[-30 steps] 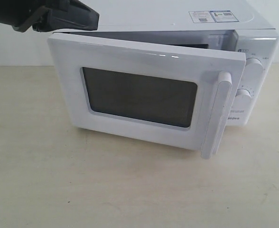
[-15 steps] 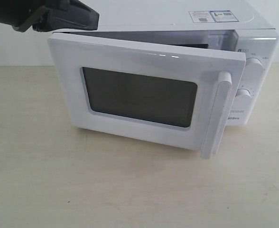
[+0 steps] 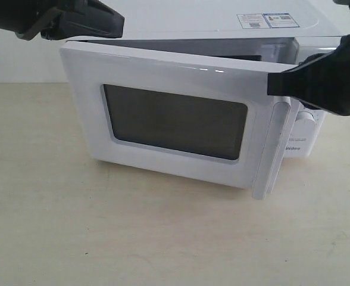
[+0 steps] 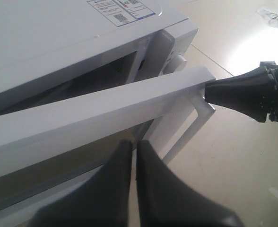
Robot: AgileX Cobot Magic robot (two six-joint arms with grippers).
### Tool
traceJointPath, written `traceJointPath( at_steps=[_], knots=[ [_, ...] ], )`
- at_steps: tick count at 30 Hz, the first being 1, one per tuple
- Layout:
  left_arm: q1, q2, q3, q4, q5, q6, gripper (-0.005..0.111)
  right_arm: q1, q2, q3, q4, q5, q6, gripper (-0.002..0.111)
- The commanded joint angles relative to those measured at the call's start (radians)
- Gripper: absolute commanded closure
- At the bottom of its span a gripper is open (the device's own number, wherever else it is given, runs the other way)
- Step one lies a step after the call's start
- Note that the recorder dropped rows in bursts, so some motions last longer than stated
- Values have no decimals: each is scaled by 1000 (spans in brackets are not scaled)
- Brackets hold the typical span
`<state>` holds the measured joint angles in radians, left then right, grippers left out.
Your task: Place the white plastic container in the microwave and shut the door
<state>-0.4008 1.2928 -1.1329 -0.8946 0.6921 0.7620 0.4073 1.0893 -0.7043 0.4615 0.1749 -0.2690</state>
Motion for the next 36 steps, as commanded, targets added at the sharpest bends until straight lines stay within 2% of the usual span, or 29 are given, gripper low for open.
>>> traceJointPath(
  at_steps=[1,21,36],
  knots=[
    [-2,-11,-8,-14,-15,-5,102,4,28,-3,-2,-83,-9,108],
    [-2,-11,-8,-12,-23,-2,102,2,110,-5,0,-302,-6,108],
    [-2,-11,-8,-14,-23,-2,102,2,181,-5,0,-384,-8,108]
  ],
)
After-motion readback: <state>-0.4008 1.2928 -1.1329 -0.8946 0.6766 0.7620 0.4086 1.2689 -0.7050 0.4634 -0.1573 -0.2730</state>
